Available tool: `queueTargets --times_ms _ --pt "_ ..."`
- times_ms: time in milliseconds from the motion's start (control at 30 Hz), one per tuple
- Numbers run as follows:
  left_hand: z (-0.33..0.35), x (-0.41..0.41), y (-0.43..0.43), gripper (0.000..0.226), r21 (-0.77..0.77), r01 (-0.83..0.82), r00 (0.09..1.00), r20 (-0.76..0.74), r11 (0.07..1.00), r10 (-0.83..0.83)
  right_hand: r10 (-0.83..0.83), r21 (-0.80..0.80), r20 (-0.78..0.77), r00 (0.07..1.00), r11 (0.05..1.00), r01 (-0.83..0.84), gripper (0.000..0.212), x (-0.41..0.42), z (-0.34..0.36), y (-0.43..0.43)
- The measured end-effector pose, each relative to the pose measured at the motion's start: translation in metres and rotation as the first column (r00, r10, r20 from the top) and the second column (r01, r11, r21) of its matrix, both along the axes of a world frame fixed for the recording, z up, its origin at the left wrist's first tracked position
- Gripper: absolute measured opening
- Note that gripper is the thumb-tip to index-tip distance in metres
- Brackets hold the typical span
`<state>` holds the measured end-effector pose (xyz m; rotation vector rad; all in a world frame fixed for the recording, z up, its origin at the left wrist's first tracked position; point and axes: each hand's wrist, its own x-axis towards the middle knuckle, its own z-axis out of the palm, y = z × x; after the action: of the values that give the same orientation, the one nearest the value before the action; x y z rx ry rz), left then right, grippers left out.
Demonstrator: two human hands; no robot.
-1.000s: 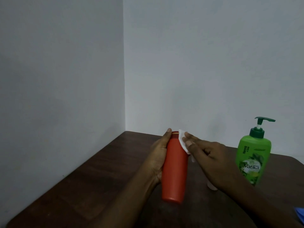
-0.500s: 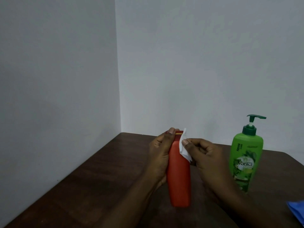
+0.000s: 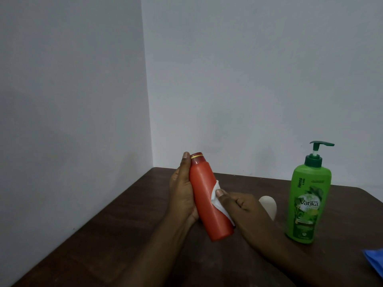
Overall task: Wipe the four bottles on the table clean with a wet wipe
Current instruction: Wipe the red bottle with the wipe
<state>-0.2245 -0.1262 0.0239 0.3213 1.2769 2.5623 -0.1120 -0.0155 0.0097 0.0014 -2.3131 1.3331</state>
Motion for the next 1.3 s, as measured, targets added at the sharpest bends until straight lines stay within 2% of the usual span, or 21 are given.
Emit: queueTargets --times_ms 133,233,300,400,533,633,700,767,833,933,1033,1067,1100,1167,1300 --pt "0.002 -0.006 -0.005 0.049 0.034 -0.025 0.999 0.036 0.999 0.024 0.066 -0.006 0.093 0.994 0.998 -0.066 0.059 0.003 0.005 0.003" --pt "0.003 -0.008 -0.007 0.056 0.029 -0.011 0.997 0.073 1.000 0.009 0.177 -0.014 0.135 0.975 0.984 -0.177 0.053 0.003 0.010 0.009" --pt "0.003 -0.009 -0.007 0.055 0.042 -0.003 0.996 0.084 0.999 -0.001 0.223 0.036 0.166 0.961 0.972 -0.232 0.053 0.006 0.016 0.013" --pt "0.003 -0.009 -0.006 0.058 0.061 0.006 0.994 0.107 0.998 -0.013 0.262 0.128 0.235 0.936 0.946 -0.297 0.057 0.011 0.025 0.018" --pt "0.003 -0.010 -0.006 0.071 0.051 0.037 0.989 0.145 0.998 -0.044 0.262 0.163 0.306 0.915 0.933 -0.321 0.055 0.016 0.034 0.022" --pt "0.003 -0.007 -0.005 0.070 0.035 0.091 0.985 0.142 0.995 -0.095 0.198 0.242 0.214 0.957 0.938 -0.248 0.052 0.015 0.031 0.016" --pt "0.002 -0.002 -0.001 0.082 0.007 0.156 0.979 0.129 0.988 -0.156 0.141 0.249 0.127 0.982 0.954 -0.169 0.050 0.012 0.028 0.012" --pt "-0.001 0.002 0.004 0.096 0.008 0.224 0.969 0.102 0.975 -0.223 0.076 0.194 0.048 0.996 0.977 -0.084 0.048 0.009 0.025 0.010" --pt "-0.004 0.008 0.009 0.097 -0.001 0.264 0.963 0.057 0.965 -0.263 -0.001 0.085 -0.011 1.000 0.996 0.002 0.045 0.006 0.025 0.011" --pt "-0.006 0.020 0.015 0.079 -0.039 0.269 0.962 -0.037 0.962 -0.270 -0.098 -0.015 -0.071 0.993 0.995 0.097 0.037 0.002 0.024 0.015" --pt "-0.006 0.026 0.018 0.057 -0.073 0.239 0.963 -0.107 0.968 -0.246 -0.149 -0.225 -0.125 0.981 0.967 0.118 0.011 -0.002 0.024 0.015" --pt "-0.006 0.027 0.018 0.051 -0.077 0.237 0.960 -0.132 0.969 -0.245 -0.171 -0.295 -0.146 0.974 0.948 0.122 0.022 -0.003 0.023 0.016" --pt "-0.005 0.028 0.018 0.045 -0.084 0.231 0.958 -0.152 0.969 -0.241 -0.206 -0.313 -0.167 0.964 0.938 0.146 0.029 -0.003 0.024 0.017" --pt "-0.005 0.030 0.018 0.036 -0.103 0.207 0.958 -0.183 0.973 -0.223 -0.258 -0.250 -0.223 0.940 0.947 0.201 0.027 -0.001 0.024 0.017" --pt "-0.005 0.032 0.019 0.033 -0.090 0.165 0.962 -0.205 0.982 -0.180 -0.246 -0.172 -0.247 0.937 0.963 0.207 0.029 -0.002 0.018 0.016"
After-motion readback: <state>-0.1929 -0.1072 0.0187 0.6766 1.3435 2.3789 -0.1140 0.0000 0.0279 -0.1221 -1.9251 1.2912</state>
